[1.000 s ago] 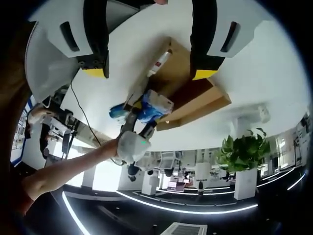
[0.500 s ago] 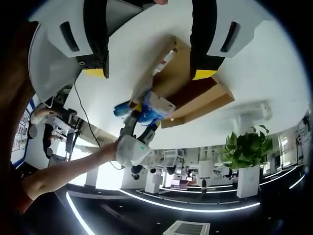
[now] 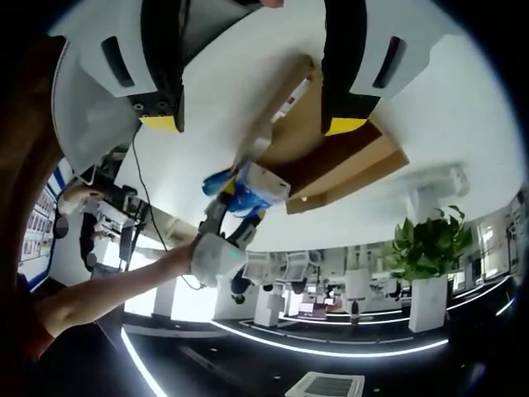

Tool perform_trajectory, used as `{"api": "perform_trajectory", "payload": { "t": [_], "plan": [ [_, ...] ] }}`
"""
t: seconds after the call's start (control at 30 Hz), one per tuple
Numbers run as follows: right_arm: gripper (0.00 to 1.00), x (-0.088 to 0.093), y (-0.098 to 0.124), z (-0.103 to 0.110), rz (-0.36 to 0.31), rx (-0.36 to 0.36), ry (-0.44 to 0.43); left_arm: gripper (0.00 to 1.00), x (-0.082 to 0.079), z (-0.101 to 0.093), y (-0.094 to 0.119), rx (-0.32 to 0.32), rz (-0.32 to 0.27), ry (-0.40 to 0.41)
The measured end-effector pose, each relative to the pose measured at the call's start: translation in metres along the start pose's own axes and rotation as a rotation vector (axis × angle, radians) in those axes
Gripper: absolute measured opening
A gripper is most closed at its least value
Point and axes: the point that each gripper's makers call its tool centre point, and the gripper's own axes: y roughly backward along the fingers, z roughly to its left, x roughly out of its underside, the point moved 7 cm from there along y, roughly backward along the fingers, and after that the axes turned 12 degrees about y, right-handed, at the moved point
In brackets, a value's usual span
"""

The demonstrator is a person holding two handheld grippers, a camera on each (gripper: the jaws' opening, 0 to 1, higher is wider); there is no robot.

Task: Operate the shoe box by opening the lid, removing the specified soft item, and placing it in the target area until the item is outside and the box remains undamaged.

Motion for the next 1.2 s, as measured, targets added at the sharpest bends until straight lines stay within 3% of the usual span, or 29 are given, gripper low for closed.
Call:
{"api": "perform_trajectory", "payload": {
  "t": [0.27,0.77,1.2],
  "plan": [
    [0.42,0.027,0.010,0.017,0.017,0.011,-0.051,0.67,-0.006,-0.008,-0.013,0.027,0.013,-0.019],
    [0.42,0.095,0.033,0.045,0.059,0.027,-0.163,0.67,-0.013,-0.018,-0.036,0.065,0.032,-0.036],
    [0.42,0.130,0.049,0.072,0.084,0.038,-0.228,0.67,-0.018,-0.030,-0.056,0.088,0.051,-0.046]
  ]
}}
